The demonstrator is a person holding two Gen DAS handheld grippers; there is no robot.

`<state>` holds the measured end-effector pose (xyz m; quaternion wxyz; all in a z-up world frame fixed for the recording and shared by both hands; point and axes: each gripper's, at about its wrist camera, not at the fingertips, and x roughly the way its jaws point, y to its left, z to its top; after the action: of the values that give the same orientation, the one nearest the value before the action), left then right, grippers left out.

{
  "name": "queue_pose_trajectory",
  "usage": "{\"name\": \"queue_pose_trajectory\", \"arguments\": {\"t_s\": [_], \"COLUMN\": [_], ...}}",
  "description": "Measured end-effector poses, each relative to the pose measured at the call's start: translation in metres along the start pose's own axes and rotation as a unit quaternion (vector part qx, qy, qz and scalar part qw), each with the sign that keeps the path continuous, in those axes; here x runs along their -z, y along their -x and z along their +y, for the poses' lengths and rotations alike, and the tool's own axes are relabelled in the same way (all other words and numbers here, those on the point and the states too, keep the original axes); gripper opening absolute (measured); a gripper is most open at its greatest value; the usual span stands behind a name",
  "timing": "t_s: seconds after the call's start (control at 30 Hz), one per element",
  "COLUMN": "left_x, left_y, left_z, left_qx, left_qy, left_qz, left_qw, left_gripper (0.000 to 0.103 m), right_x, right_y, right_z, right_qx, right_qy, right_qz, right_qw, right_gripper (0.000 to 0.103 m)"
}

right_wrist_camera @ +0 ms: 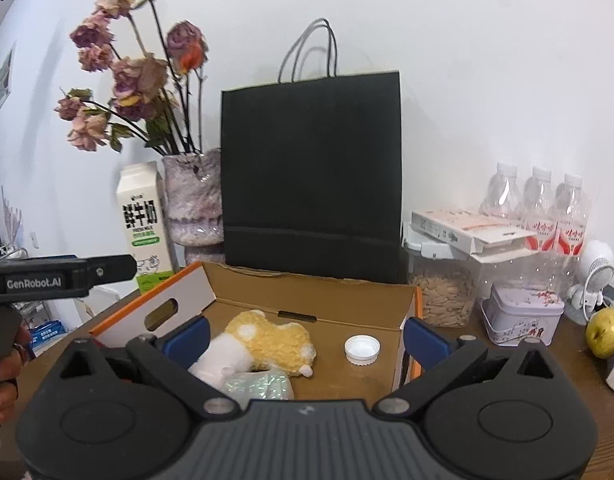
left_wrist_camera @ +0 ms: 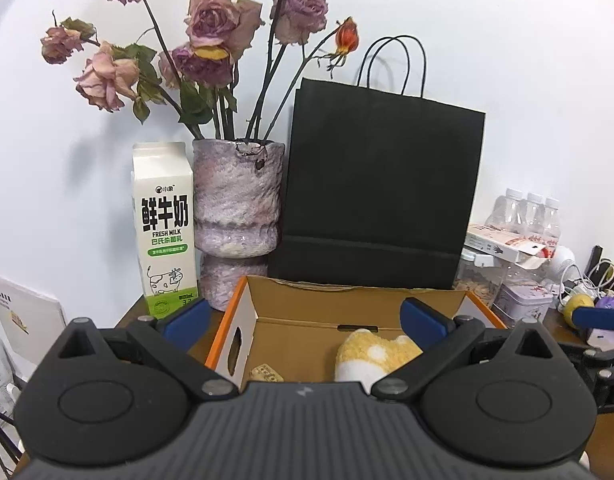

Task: Organize objects
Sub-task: 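Withdraw both grippers from the box back over the table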

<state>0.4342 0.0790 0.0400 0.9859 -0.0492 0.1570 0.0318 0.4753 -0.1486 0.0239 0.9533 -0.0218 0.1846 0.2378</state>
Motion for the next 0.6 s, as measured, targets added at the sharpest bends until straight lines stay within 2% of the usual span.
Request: {"name": "queue_pose_trajectory", "arguments": {"t_s": [0.6], "left_x": [0.010], "left_y": [0.086], "left_z": [-0.012], "left_qx": [0.014], "left_qy": [0.000], "left_qz": [-0.020], "left_qw": [0.9997], "left_gripper": [0.103], "right_x": [0.001], "right_y": [0.088], "right_z": [0.024], "right_qx": [-0.022], "right_qy": [0.034], "right_qz": [-0.045], "right_qw": [0.998], "right_gripper": [0.103]}}
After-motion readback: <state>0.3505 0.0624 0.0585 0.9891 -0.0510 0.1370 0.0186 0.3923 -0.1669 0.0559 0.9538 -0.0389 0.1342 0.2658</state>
